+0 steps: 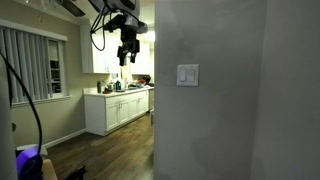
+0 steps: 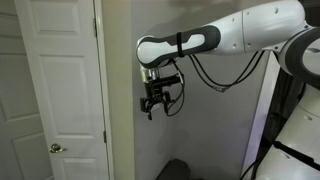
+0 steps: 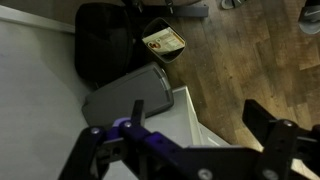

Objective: Turn off the light switch.

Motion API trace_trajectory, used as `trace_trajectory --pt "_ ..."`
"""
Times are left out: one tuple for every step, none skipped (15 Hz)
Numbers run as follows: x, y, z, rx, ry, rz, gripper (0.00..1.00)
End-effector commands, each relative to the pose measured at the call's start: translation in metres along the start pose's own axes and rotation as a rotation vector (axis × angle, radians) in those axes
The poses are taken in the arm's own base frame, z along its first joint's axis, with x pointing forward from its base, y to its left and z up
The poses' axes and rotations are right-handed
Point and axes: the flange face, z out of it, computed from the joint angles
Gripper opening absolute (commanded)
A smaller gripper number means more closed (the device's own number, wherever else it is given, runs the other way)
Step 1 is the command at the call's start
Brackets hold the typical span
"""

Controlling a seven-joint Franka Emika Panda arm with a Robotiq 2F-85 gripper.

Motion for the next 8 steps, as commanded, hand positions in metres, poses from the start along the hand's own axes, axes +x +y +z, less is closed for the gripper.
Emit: trace_trajectory --pt "0.0 0.0 0.0 0.0 -0.001 0.0 0.82" --pt "-0.001 -0.001 0.002 -0.004 0.009 -0.021 0.74" --pt "-0.002 -0.001 0.002 0.011 0.025 -0.021 0.67" --pt "0.002 0.002 0.002 0.029 0.065 -0.015 0.6" --pt "0.007 0.005 0.002 0.048 0.101 -0.006 0.53" --pt "0.016 0.011 0.002 0.079 0.148 0.013 0.47" --pt "0.024 0.015 0.004 0.102 0.19 0.034 0.41" --pt "0.034 0.023 0.006 0.127 0.236 0.064 0.34"
